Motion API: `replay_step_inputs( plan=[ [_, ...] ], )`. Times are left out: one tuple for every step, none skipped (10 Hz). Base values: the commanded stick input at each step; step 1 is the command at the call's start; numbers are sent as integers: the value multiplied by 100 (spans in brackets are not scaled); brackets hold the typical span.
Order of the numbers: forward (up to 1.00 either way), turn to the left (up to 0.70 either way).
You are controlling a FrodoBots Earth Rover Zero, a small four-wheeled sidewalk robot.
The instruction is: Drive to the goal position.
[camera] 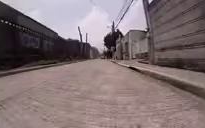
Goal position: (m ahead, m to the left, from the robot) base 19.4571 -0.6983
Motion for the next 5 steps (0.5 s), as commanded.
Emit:
replay_step_inputs(
  plan=[
    [70,0],
    [70,0],
    [70,0],
    [70,0],
    [70,0]
  ],
)
